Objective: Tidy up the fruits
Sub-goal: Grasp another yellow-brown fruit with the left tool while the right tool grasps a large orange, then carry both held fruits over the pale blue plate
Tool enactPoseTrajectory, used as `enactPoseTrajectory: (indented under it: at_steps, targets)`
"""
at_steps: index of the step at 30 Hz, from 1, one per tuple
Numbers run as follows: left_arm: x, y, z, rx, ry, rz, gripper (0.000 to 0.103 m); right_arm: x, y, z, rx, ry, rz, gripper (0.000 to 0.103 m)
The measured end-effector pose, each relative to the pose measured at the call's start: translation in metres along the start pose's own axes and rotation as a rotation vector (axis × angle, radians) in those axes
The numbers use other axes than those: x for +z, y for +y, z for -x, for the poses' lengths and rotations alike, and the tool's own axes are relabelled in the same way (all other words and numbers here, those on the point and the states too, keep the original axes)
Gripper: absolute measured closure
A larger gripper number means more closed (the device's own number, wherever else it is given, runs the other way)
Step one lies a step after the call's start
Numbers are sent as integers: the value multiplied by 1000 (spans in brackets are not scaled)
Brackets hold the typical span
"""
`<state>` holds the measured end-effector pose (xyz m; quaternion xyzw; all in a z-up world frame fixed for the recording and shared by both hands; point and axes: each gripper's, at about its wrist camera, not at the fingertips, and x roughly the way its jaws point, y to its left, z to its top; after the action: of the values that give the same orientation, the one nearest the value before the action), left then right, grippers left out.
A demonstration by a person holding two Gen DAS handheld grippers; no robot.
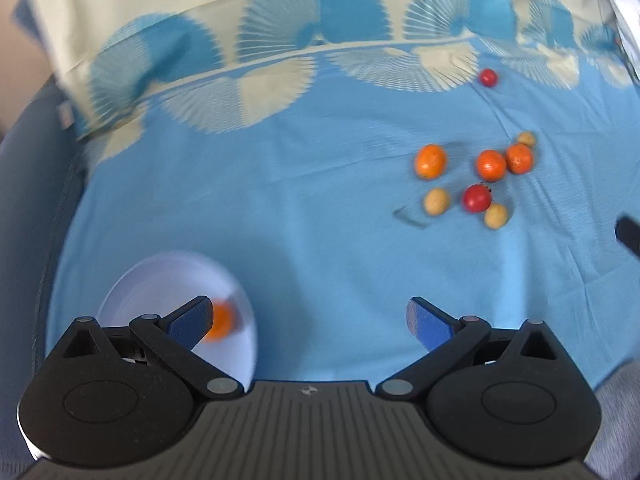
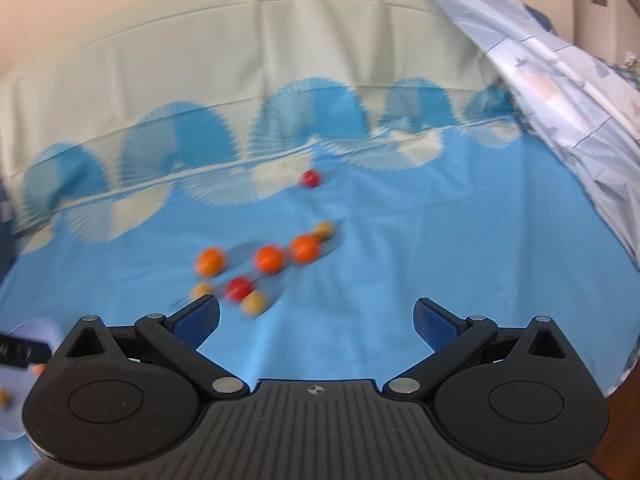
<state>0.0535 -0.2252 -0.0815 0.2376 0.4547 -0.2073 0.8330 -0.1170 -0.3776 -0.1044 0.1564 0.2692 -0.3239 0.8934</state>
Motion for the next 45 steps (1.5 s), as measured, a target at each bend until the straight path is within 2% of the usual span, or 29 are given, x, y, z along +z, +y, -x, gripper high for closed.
enactPoseTrajectory:
  at_steps: [5,11,18,19,21,22,23,24,25,26,31,37,41,45]
  targets:
    - [34,-38,-54,-33,24,-83,0,14,-17,-78,-30,27,37,1]
    - [64,-68,-107,-80,54,-149,0,18,-16,-157,5,101,75,1]
    - [77,-81,-139,-112,50,-207,1,15,4,-212,43,141,171,1]
    - [77,-81,-142,-126,50,-204,5,13,9,-213,35,119,190,1]
    - [77,-80,-141,-171,39,-184,24,12,14,-214,34,89,208,3]
    - [77,-79,-138,-210,32,-168,48,12,15,-213,39,76,212,10]
    - [77,-79,-135,-241,26,-159,76,11,16,-211,44,58,226,24]
    - [77,-80,-132,-250,22,-162,75,10,18,-209,46,44,249,32]
    - [75,-80,-130,-254,12,-165,75,10,19,-206,57,39,270,59]
    - [74,-79,-127,-263,3,-161,75,10,19,-203,58,39,272,64]
    - [63,-66,-97,-264,-16,-107,75,15,3,-180,39,65,157,65]
    - [37,-28,-40,-224,-11,-9,75,16,-19,-105,38,19,51,65]
    - [9,5,6,-186,-3,49,75,11,-10,-42,101,-17,60,65]
    - [-25,37,54,-148,-18,98,75,1,15,20,214,-35,113,65]
